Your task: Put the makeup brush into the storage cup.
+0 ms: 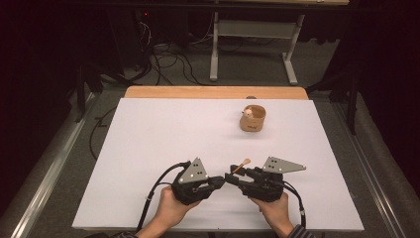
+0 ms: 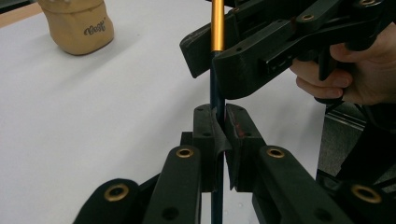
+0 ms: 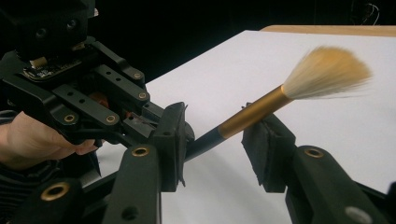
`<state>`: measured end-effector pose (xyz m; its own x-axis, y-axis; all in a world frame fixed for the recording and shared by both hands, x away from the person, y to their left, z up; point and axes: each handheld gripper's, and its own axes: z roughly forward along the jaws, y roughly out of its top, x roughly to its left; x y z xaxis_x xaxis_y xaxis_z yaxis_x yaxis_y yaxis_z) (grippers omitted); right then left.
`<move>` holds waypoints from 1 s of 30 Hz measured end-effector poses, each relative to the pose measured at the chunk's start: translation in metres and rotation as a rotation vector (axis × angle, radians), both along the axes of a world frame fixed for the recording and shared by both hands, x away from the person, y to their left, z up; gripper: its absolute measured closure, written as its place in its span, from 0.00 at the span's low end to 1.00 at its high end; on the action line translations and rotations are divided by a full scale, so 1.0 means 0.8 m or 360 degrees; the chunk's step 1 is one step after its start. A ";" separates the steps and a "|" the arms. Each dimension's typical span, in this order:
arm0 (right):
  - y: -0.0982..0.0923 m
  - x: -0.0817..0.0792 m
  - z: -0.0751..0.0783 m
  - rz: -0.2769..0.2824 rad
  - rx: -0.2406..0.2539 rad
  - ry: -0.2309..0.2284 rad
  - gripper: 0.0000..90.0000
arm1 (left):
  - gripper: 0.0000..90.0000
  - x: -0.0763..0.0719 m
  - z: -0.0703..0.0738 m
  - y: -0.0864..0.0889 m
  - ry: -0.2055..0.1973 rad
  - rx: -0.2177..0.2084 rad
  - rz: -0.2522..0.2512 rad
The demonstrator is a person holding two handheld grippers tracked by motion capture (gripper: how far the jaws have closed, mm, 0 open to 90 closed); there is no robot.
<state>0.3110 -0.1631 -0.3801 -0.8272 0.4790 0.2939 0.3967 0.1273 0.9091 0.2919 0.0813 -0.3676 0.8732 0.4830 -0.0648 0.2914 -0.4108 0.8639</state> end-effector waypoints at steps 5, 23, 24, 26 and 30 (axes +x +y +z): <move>0.001 0.001 0.000 0.0004 0.0008 -0.0005 0.71 | 0.93 0.000 0.000 0.000 -0.0001 0.0000 -0.0001; 0.002 0.003 -0.003 0.0014 0.0038 0.0047 0.78 | 0.93 -0.001 0.000 0.000 -0.0009 -0.0008 -0.0004; 0.002 0.003 -0.003 0.0014 0.0038 0.0047 0.78 | 0.93 -0.001 0.000 0.000 -0.0009 -0.0008 -0.0004; 0.002 0.003 -0.003 0.0015 0.0039 0.0051 0.79 | 0.93 -0.001 0.000 0.000 -0.0008 -0.0006 -0.0006; 0.002 0.003 -0.003 0.0023 0.0041 0.0054 0.82 | 0.93 -0.001 -0.001 -0.001 -0.0007 -0.0003 -0.0006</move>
